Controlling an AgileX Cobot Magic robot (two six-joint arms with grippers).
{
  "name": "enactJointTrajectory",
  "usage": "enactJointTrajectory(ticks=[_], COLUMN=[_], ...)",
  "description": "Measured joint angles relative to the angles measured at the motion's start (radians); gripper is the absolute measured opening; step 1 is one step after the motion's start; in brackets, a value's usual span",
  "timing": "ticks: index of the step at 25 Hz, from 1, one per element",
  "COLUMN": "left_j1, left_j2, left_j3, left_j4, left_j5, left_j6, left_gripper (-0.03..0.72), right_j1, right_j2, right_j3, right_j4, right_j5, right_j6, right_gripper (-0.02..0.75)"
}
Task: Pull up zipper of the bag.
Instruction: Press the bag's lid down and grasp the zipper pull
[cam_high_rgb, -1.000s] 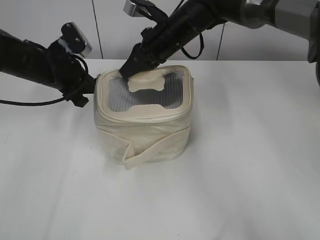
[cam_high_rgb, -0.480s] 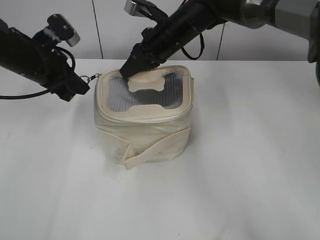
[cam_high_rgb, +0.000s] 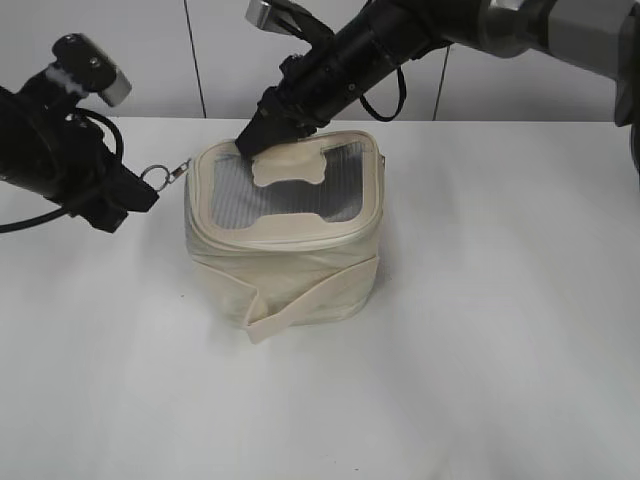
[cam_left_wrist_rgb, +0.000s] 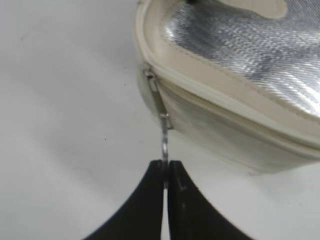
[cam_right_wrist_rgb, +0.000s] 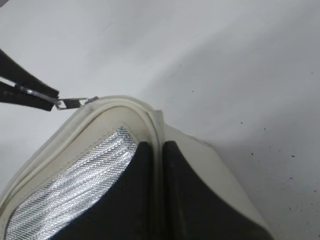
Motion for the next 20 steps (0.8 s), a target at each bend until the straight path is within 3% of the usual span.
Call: enactJointTrajectory(ticks=[7, 15, 20], left_j1=[-0.093, -0.116, -0.217], left_j2=[-0.084, -0.122, -0.123], left_j3=[0.106, 0.130, 0.169], left_j4=[0.000, -0.018, -0.021], left_j5=[-0.041, -0.018, 0.021], left_j6=[-0.002, -0.016, -0.019], left_gripper=[-0.004, -0.004, -0.004], right_j1=[0.001, 0.001, 0.000], right_j2=[0.000, 0.000, 0.000], right_j3=[0.000, 0.000, 0.000], right_j4=[0.003, -0.001, -0.010], right_j5=[0.014, 0.010, -0.002], right_j6=[0.024, 0.070, 0.083], right_gripper=[0.043, 0.042, 0.042])
